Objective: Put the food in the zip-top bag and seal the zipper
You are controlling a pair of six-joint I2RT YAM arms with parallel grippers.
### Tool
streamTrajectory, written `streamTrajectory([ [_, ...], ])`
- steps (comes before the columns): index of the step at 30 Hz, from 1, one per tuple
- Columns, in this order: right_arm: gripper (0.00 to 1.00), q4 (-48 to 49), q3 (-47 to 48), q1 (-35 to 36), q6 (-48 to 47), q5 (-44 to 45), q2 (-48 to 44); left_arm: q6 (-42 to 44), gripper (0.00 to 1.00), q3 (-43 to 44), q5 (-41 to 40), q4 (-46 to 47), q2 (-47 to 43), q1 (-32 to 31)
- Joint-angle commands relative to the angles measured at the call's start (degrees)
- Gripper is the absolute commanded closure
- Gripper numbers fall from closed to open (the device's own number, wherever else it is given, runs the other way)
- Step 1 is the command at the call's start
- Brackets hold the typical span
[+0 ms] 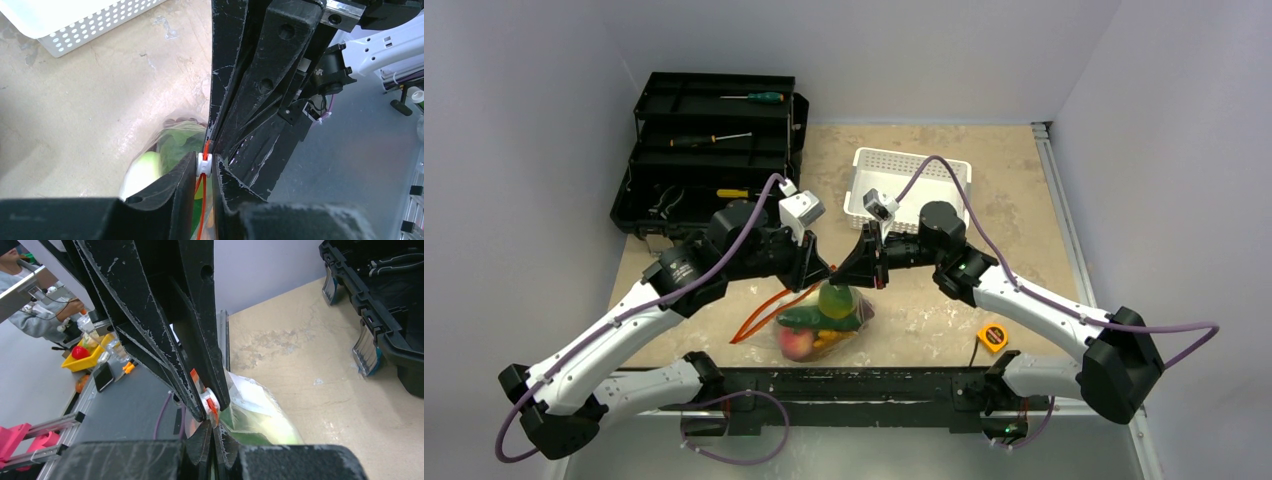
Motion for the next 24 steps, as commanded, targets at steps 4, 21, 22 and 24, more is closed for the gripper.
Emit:
streamTrajectory([
  [4, 1.0, 1.0, 0.75, -0.02, -0.5, -0.01, -1.6, -0.46, 0.84, -0.52, 0.85, 1.92, -1.87, 0.94],
  [21, 0.8, -1.49, 3.46, 1.79, -4.76, -0.55, 0.12, -0.45, 1.0, -0.87, 3.59, 3.56, -2.22, 1.27],
  [22, 0.8, -1.54, 3.74, 1.8, -4.87, -0.64, 0.37, -0.46, 1.0, -0.87, 3.63, 3.54, -2.21, 1.32],
  [24, 0.79, -1.43, 4.05, 1.89, -4.93, -0.75, 0.7, -0.38, 1.0, -1.01, 3.85, 3.44, -2.17, 1.39],
])
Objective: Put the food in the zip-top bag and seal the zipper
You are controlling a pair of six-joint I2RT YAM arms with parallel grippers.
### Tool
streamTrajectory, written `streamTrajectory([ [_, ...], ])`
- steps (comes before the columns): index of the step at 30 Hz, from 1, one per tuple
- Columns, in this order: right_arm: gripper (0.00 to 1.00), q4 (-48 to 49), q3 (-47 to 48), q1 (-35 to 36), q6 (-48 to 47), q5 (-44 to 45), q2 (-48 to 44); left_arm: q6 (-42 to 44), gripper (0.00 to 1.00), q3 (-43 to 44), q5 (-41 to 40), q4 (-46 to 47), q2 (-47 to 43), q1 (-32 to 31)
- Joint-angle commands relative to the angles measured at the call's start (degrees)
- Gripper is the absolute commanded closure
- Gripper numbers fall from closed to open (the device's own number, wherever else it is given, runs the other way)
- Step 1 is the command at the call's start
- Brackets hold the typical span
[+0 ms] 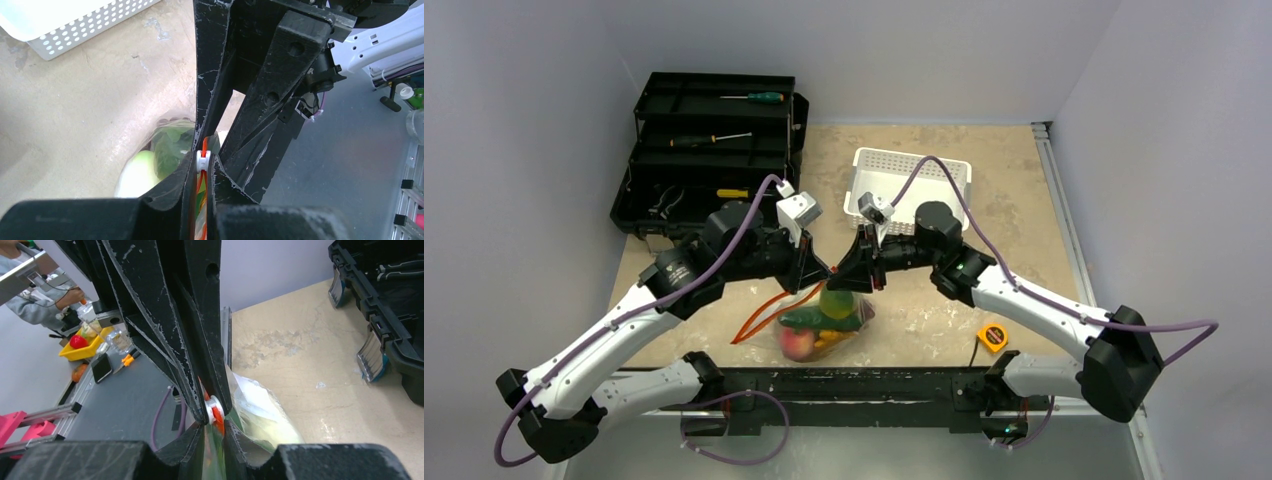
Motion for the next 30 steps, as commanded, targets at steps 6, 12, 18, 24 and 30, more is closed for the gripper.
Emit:
streamTrajectory([
  [6, 1.0, 0.47, 3.8, 0.53, -1.31, 0.98, 1.34, -0.24, 1.0, -0.52, 2.07, 2.7, -0.99, 0.64],
  [12, 1.0, 5.38, -0.64, 0.53, 5.07, 11.5, -1.71, -0.24, 1.0, -0.81, 0.86, 1.24, -1.55, 0.65],
  [18, 1.0, 8.66, -5.49, 0.53, 14.12, 22.8, -7.23, -0.23, 1.0, -1.31, -1.11, -0.05, -1.74, 0.67],
  [24, 1.0, 14.76, -9.49, 0.52, 20.92, 25.12, -10.29, -0.22, 1.0, -2.14, -2.07, -0.64, -1.69, 1.0],
  [30, 1.0, 14.91, -9.8, 0.54, 21.13, 26.11, -11.07, -0.5, 1.0, -2.46, -1.78, -0.53, -1.83, 1.18],
])
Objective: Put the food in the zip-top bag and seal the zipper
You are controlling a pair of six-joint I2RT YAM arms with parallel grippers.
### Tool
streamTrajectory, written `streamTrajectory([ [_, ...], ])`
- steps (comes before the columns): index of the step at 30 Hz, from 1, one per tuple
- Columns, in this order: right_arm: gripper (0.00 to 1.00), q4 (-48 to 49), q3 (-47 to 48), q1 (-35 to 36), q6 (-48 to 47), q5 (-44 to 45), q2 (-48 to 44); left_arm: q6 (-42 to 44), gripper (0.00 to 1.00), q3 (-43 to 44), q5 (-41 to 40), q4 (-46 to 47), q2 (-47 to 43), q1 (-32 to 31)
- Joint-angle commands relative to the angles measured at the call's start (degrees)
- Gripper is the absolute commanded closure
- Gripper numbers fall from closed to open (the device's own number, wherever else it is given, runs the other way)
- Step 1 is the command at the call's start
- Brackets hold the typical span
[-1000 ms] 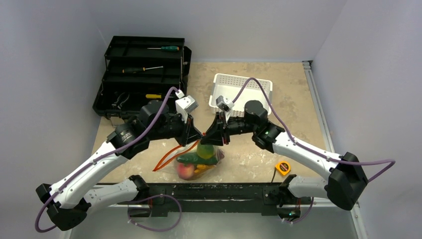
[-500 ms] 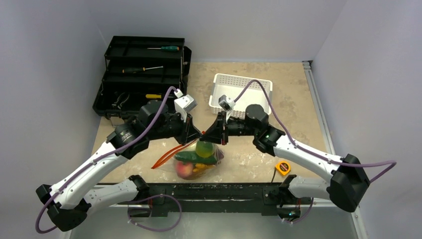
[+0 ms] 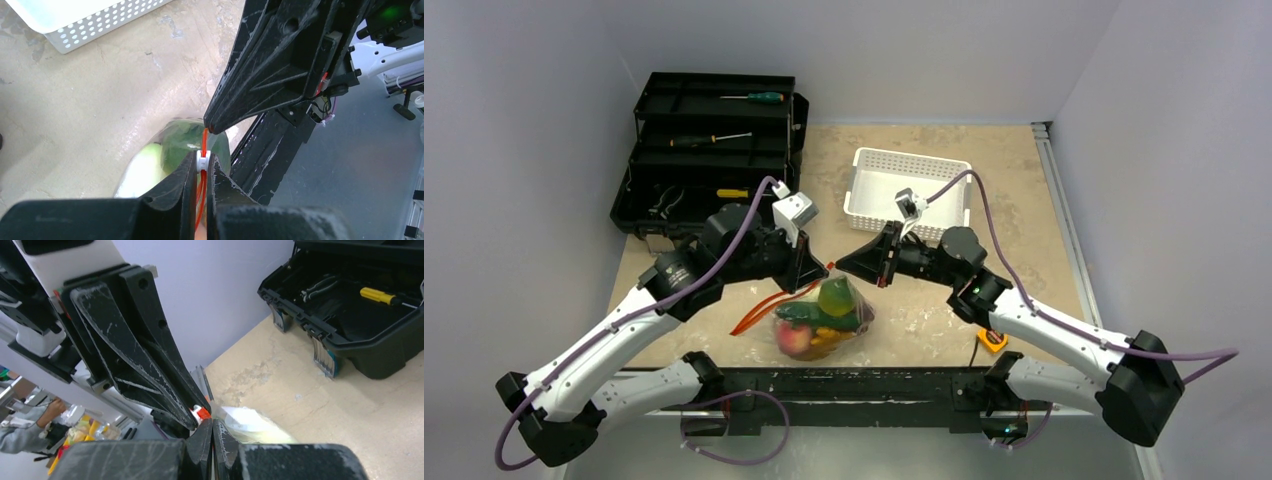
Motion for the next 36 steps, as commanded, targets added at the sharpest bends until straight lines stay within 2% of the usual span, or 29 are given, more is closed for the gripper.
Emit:
streamTrajectory([
  [1, 1.0, 4.32, 0.31, -0.41, 0.69, 3.45, -1.9, -0.5, 1.0, -0.56, 0.17, -1.0, -1.04, 0.4],
  [5, 1.0, -1.77, 3.8, -0.67, -10.87, -7.61, 0.01, -0.65, 1.0, -0.71, 1.59, -0.1, -1.81, 0.54],
  [10, 0.71, -26.87, 17.78, -0.67, -31.58, -20.48, 8.36, -0.56, 1.0, -0.45, 4.31, 1.11, -2.31, 0.58],
  [13, 0.6, -38.23, 25.04, -0.66, -41.96, -24.74, 12.2, -0.18, 1.0, -0.07, 5.19, 0.98, -2.09, 0.54],
  [15, 0.6, -40.84, 27.53, -0.67, -44.78, -27.25, 13.99, 0.0, 1.0, 0.15, 5.28, 0.6, -1.82, 0.64],
  [20, 0.75, -48.64, 33.2, -0.68, -51.83, -36.29, 18.14, 0.44, 1.0, 0.76, 5.85, -0.27, -1.44, 0.67],
  [23, 0.78, -56.71, 37.11, -0.67, -58.08, -37.53, 20.93, 0.76, 1.0, 1.36, 5.92, -0.93, -1.1, 0.67],
  [27, 0.86, -61.36, 40.1, -0.67, -61.22, -38.67, 23.53, 1.2, 1.0, 2.29, 6.49, -1.52, -0.4, 0.67],
  [33, 1.0, -53.55, 38.26, -0.67, -54.2, -37.23, 21.2, 1.21, 1.0, 2.99, 6.82, -1.61, 0.66, 0.67],
  [36, 1.0, -40.85, 33.01, -0.67, -41.63, -29.3, 17.66, 0.81, 1.0, 3.21, 6.71, -1.68, 1.15, 0.67],
])
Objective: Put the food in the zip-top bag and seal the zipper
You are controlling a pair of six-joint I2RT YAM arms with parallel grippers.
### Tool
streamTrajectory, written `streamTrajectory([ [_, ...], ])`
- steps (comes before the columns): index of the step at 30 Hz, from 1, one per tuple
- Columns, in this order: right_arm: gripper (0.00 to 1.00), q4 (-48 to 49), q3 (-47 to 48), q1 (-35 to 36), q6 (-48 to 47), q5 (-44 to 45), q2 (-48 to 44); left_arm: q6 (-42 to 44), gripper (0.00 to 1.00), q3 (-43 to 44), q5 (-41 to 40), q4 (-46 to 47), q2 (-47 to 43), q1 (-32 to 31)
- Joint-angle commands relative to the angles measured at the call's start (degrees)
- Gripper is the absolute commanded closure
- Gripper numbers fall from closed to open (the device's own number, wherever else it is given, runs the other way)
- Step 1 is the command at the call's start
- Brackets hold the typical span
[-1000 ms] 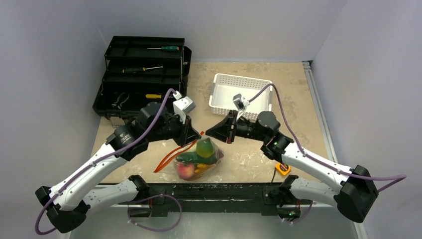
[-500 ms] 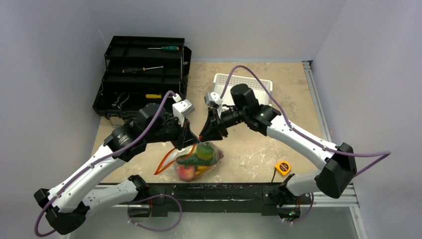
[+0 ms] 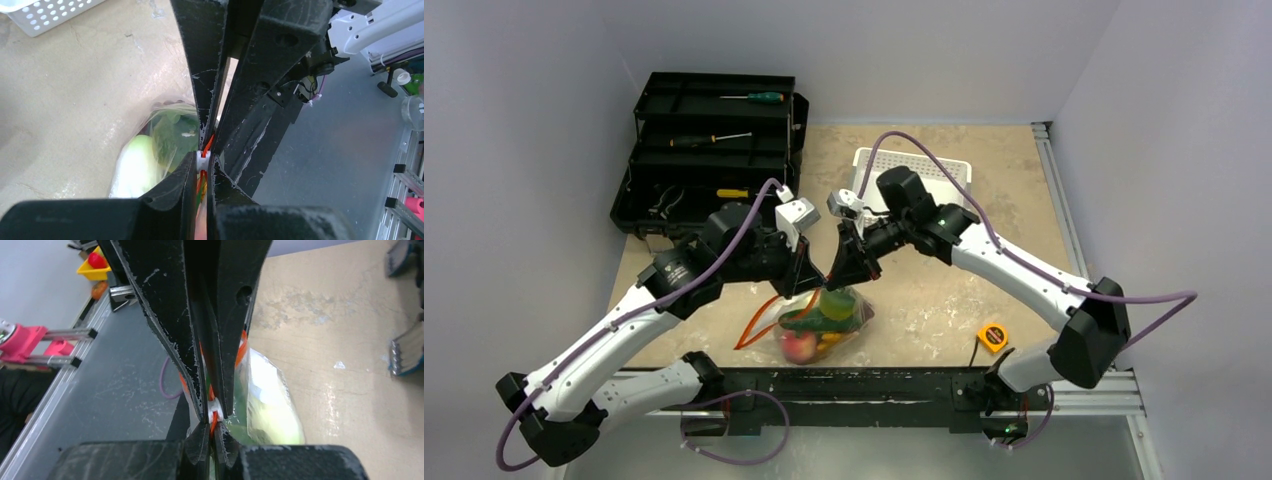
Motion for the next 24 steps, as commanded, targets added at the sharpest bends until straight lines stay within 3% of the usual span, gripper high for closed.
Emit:
streamTrajectory([
  [1, 1.0, 19.15, -6.97, 0.51, 16.4, 9.14, -7.23, -0.06, 1.0, 2.6, 1.21, 1.99, 0.86, 0.08],
  [6, 1.0, 38.02, -19.2, 0.5, 32.27, 25.39, -18.33, -0.65, 1.0, 2.52, 0.48, 0.9, 0.85, 0.08],
  [15, 1.0, 45.36, -25.49, 0.51, 41.34, 34.57, -25.97, -1.57, 1.0, 0.67, 0.16, 0.92, 0.28, 0.08],
  [20, 1.0, 47.35, -27.58, 0.51, 41.1, 33.37, -26.83, -1.59, 1.0, -0.32, -0.05, 0.82, -0.42, 0.07],
  [24, 1.0, 42.78, -24.34, 0.51, 32.57, 19.47, -23.95, -0.68, 1.0, -0.26, 0.24, 0.29, -0.83, 0.08],
])
